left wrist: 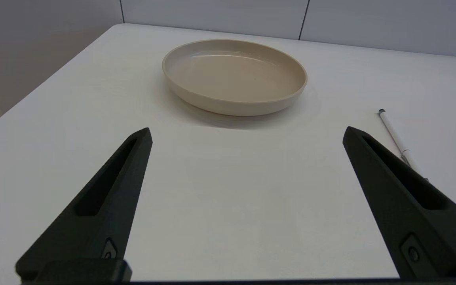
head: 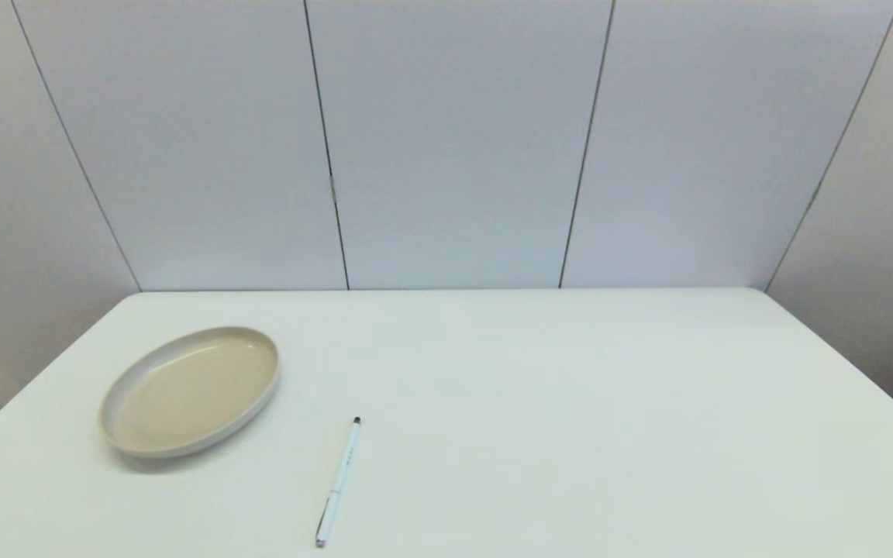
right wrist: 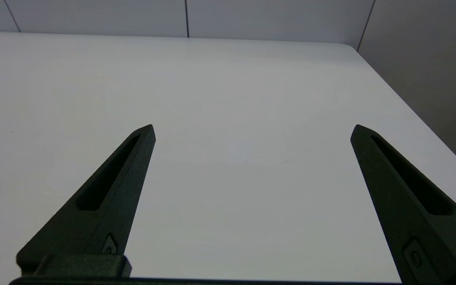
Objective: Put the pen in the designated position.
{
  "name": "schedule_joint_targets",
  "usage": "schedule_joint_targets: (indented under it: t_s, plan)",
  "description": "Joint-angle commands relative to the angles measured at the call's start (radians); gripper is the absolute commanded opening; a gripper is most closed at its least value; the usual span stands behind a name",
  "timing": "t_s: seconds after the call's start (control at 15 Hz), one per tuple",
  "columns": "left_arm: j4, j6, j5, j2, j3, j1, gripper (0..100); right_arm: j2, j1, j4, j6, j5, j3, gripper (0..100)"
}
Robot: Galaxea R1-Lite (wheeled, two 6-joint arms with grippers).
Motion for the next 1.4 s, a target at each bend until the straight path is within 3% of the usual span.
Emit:
schedule_joint_targets:
  t_s: [0.07,1.4]
  plan:
    - [0.0,-0.001,0.0,0.0,0.0,0.0,100,0.001,0.0,0.0,0.002,-0.001,0.0,100]
    - [0.0,-0.001,0.0,0.0,0.0,0.0,100,0.001,0.0,0.0,0.004,-0.001,0.0,100]
